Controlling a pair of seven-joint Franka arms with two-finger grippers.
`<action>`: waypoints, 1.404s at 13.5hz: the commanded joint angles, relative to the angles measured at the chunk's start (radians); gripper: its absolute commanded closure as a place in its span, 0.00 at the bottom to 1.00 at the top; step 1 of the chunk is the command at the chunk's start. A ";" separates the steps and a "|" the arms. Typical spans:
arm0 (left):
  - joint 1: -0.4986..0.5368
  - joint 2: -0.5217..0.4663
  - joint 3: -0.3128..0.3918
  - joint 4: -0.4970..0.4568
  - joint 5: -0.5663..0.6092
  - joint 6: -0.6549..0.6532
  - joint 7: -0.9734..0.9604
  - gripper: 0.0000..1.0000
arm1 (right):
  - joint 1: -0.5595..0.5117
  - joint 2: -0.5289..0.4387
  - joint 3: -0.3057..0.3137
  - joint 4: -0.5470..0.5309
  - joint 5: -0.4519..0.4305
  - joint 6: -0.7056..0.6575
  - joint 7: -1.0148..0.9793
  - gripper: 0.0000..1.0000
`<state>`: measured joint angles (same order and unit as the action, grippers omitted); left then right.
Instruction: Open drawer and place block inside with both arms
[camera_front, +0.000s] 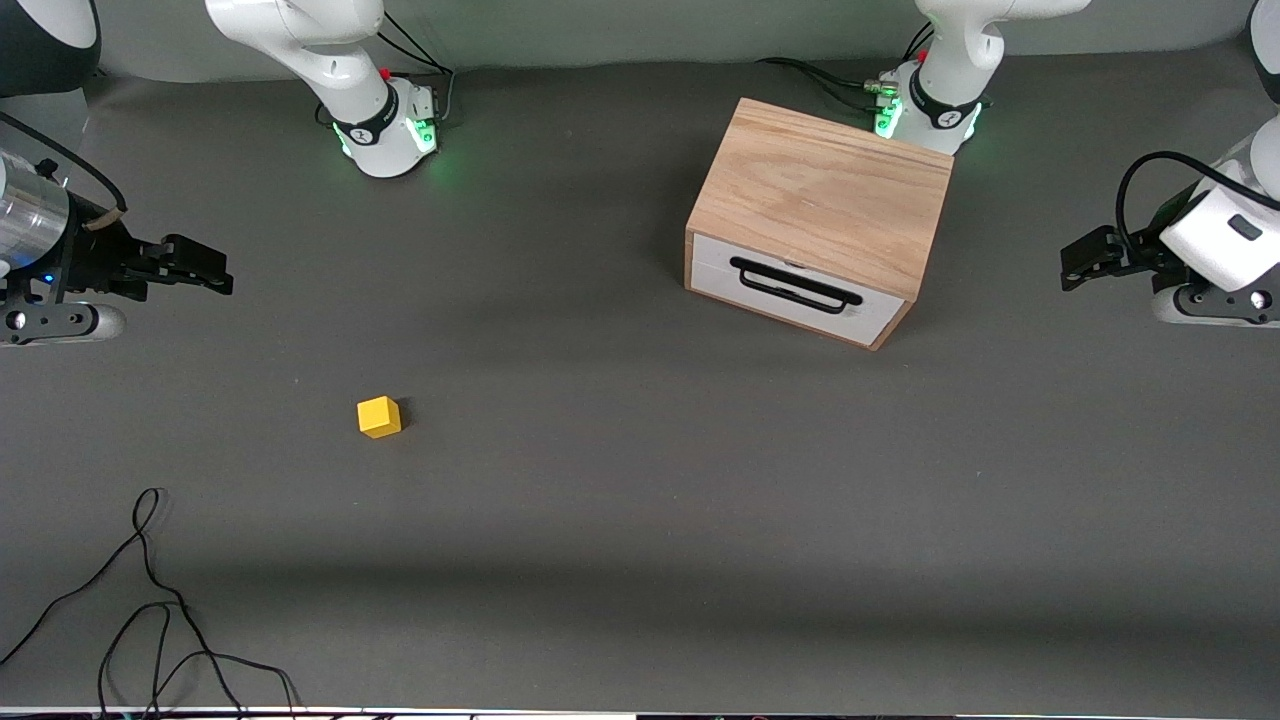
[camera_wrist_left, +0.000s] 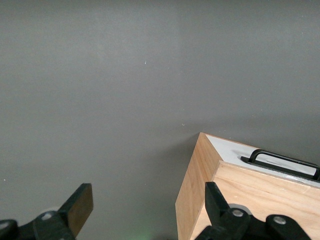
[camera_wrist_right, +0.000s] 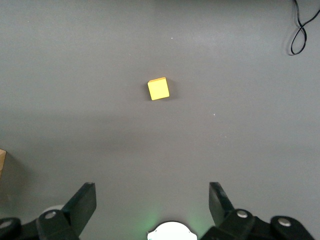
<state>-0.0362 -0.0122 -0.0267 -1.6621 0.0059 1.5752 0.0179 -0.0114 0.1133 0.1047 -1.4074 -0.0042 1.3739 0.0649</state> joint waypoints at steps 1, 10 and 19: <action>0.004 -0.015 0.001 -0.004 0.011 -0.003 0.062 0.00 | -0.001 0.014 -0.002 0.028 0.013 -0.018 0.013 0.00; -0.004 -0.012 0.001 0.004 0.009 -0.011 0.021 0.00 | -0.002 0.022 0.000 0.031 0.015 -0.018 0.000 0.00; -0.021 0.017 -0.290 0.002 0.000 -0.027 -0.813 0.00 | -0.010 0.065 -0.013 0.007 0.001 -0.009 -0.043 0.00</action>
<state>-0.0535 -0.0091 -0.2621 -1.6664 0.0054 1.5625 -0.5879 -0.0168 0.1594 0.0962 -1.4105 -0.0044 1.3708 0.0510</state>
